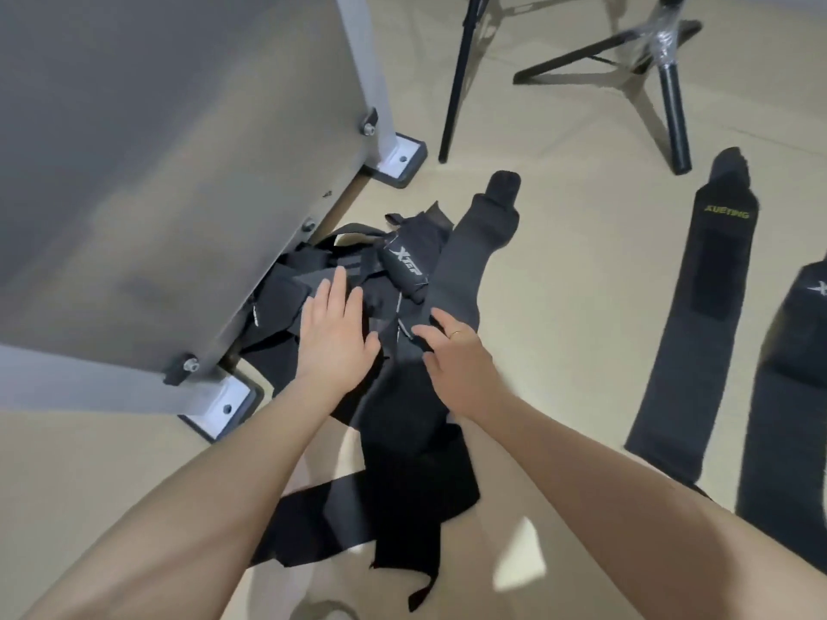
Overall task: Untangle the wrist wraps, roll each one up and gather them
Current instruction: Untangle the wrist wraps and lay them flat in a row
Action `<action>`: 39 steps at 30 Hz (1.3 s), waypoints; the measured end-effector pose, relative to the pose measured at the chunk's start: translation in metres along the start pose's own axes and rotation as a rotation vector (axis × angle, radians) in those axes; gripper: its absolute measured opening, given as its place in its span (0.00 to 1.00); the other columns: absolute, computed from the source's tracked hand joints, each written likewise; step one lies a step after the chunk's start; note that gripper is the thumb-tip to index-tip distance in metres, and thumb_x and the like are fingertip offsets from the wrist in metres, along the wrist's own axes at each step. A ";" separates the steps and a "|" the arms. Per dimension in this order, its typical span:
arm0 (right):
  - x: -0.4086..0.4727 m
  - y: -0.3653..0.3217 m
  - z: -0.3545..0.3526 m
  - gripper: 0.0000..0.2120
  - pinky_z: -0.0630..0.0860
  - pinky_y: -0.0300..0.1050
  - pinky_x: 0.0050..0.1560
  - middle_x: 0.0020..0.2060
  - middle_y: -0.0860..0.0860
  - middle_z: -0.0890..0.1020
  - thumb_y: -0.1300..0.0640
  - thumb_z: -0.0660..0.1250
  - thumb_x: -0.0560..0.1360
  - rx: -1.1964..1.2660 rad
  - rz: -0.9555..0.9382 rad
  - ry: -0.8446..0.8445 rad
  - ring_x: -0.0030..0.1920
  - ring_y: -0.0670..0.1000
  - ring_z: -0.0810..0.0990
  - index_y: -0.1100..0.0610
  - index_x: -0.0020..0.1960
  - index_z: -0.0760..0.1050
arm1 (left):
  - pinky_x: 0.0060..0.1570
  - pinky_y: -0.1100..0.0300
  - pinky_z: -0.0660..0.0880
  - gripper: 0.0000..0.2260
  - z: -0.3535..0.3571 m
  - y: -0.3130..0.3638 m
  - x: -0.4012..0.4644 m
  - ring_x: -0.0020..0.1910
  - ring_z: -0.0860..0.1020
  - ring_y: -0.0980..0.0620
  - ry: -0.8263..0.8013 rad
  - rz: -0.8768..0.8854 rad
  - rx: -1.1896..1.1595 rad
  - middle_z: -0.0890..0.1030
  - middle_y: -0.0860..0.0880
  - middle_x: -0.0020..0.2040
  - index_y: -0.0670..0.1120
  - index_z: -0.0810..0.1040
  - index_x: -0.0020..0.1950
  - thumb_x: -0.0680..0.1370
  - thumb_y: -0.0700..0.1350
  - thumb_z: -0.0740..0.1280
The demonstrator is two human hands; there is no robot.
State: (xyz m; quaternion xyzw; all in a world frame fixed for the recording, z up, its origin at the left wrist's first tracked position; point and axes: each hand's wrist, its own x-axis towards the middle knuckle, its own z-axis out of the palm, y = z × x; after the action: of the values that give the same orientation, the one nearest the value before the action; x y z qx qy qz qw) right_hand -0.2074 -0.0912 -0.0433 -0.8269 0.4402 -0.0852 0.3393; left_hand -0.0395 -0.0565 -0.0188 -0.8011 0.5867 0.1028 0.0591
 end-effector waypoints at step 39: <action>0.001 -0.052 -0.082 0.15 0.76 0.46 0.55 0.53 0.54 0.80 0.61 0.62 0.74 1.551 0.314 -0.039 0.52 0.53 0.79 0.59 0.61 0.70 | 0.64 0.65 0.62 0.23 -0.085 -0.019 -0.040 0.65 0.67 0.58 0.391 0.167 -0.872 0.71 0.56 0.63 0.46 0.73 0.66 0.72 0.34 0.58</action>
State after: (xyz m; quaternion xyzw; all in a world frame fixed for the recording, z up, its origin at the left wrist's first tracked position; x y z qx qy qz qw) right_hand -0.2079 -0.1122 0.0520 -0.2840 0.3606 -0.3042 0.8347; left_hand -0.0251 -0.0321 0.0721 -0.7057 0.5514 0.1911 -0.4019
